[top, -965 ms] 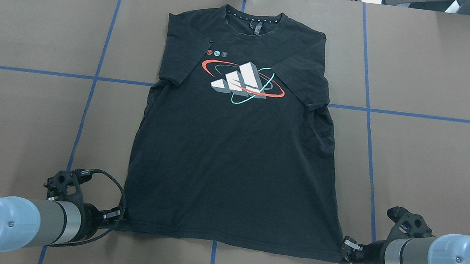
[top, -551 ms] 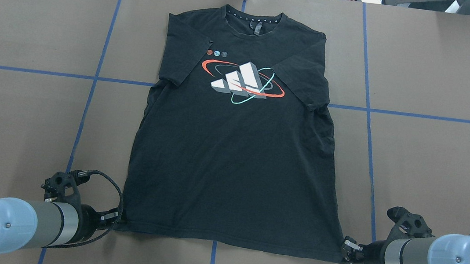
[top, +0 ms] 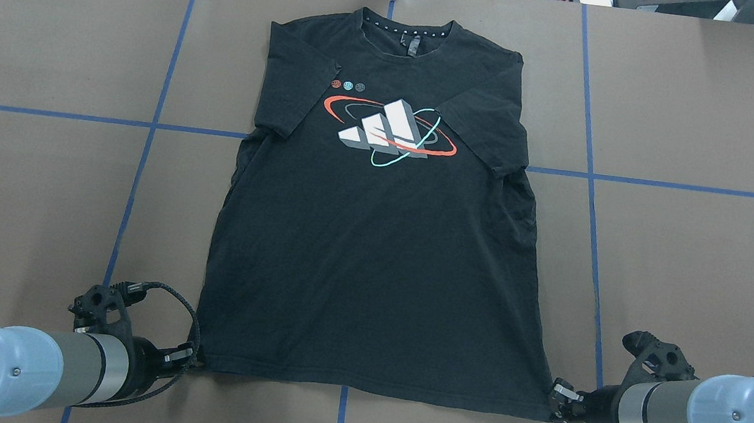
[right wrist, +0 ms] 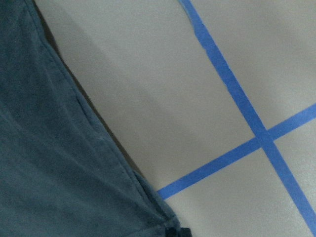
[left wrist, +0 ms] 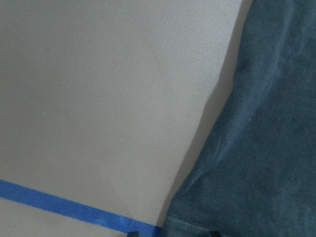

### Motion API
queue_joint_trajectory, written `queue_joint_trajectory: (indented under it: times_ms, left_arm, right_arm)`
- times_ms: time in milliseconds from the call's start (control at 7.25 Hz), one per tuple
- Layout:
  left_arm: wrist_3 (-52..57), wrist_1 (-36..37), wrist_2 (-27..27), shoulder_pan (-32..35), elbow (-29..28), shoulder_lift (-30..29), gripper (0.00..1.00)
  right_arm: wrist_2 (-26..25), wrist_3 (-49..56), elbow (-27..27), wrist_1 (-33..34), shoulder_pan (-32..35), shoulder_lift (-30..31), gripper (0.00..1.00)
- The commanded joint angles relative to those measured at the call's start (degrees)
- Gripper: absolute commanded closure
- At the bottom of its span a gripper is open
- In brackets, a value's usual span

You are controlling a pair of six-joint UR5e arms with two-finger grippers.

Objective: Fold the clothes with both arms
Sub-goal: 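Lower the left gripper to the other hem corner and grasp both hem corners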

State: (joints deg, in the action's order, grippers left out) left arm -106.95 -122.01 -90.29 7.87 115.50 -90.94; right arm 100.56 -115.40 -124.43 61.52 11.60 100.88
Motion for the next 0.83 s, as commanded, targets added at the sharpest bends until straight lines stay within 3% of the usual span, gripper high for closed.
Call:
queue_joint_trajectory:
  times_ms: [0,414,689]
  left_arm:
    - [-0.10,0.02,-0.14,-0.04,-0.01,-0.02,1.00]
    - [-0.10,0.02,-0.14,0.22,2.62,0.59,1.00]
    - [-0.10,0.11,-1.28,0.40,7.87,2.25,1.00]
  right_arm:
    - [-0.01,0.00,-0.03,0.00,0.00,0.02,1.00]
    - [-0.01,0.00,-0.03,0.00,0.00,0.02,1.00]
    - [0.07,0.17,-0.20,-0.09,0.09,0.63,1.00]
